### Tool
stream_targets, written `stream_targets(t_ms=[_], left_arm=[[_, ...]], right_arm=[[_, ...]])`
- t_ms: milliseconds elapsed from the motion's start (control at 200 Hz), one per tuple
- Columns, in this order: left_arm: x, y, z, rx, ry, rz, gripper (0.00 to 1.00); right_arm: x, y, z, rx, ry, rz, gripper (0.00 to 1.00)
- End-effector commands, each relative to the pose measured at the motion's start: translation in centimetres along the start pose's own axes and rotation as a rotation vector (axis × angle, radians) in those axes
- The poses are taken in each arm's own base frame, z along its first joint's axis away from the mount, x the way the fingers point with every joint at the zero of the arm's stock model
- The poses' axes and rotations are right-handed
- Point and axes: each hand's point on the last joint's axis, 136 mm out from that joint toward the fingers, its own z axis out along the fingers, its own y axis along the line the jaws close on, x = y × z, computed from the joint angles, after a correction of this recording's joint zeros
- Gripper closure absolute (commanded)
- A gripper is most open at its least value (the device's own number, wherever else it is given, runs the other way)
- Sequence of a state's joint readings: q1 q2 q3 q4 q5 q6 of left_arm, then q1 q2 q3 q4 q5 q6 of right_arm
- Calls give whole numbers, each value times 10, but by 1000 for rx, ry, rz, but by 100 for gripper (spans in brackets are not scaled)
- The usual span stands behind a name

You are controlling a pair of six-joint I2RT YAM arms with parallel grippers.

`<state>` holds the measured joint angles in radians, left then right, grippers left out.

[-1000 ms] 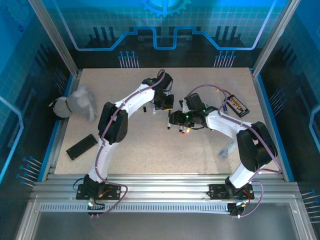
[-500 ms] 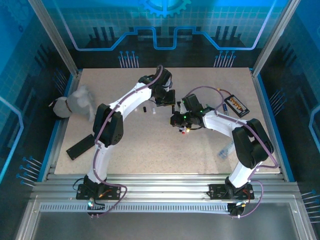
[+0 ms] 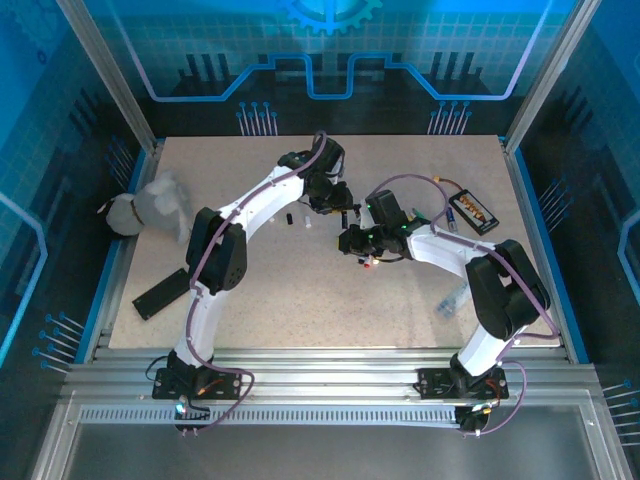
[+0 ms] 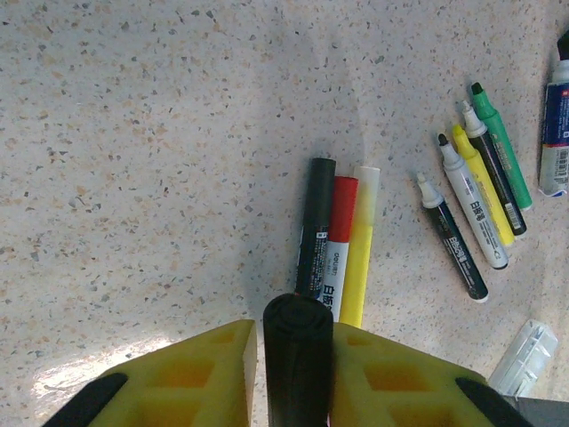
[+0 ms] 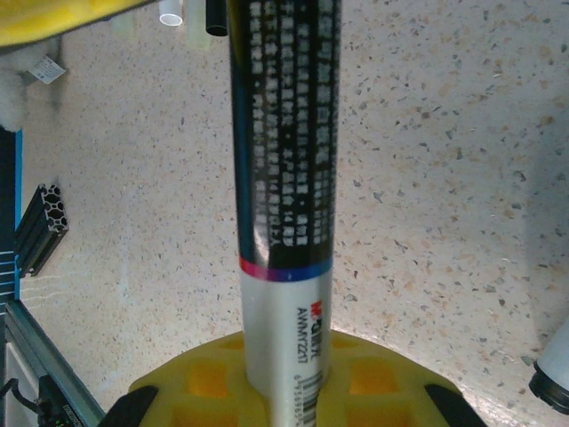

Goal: Open the pen caps

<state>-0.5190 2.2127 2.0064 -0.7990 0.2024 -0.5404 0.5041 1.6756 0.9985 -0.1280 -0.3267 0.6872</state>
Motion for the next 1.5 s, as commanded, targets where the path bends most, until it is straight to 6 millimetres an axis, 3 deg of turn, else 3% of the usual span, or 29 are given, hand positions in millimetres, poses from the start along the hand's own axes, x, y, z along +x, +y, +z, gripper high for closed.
stream_targets(t_ms=[0, 130, 185, 270, 350, 480, 560, 670, 761, 966, 1151, 1176, 1496], left_arm=[[1, 4, -7, -28, -5, 4, 74], [-2, 6, -3, -35, -3, -5, 88], [-4, 8, -2, -38, -10, -11, 100], [-13, 12, -1, -61, -37, -20, 100], [-35, 28, -9, -139, -113, -24, 100], [-77, 44, -20, -123, -182, -88, 100], [-81, 35, -19, -121, -172, -70, 100], [-72, 21, -11, -106, -154, -42, 100], [-56, 20, -6, -143, -112, -3, 100], [-19, 47, 8, -259, -46, 35, 100], [2, 78, 26, -360, 7, 30, 100], [3, 81, 28, -372, 10, 31, 100], [12, 108, 49, -463, 59, 27, 100]], right_arm=[[-6, 20, -7, -60, -28, -60, 100], [-3, 22, -5, -63, -14, -64, 100], [0, 22, -4, -63, -6, -61, 100], [11, 22, -3, -60, 22, -53, 100], [51, 26, -4, -32, 122, -58, 100], [153, 33, -19, 8, 292, -84, 100], [171, 32, -27, 13, 281, -66, 100], [154, 27, -35, 59, 216, -72, 100], [134, 2, -44, 173, 172, -66, 100], [94, -72, -82, 468, 120, -73, 100], [85, -121, -99, 618, 193, -81, 100], [74, -119, -101, 623, 179, -87, 100], [49, -148, -86, 647, 228, -26, 100]])
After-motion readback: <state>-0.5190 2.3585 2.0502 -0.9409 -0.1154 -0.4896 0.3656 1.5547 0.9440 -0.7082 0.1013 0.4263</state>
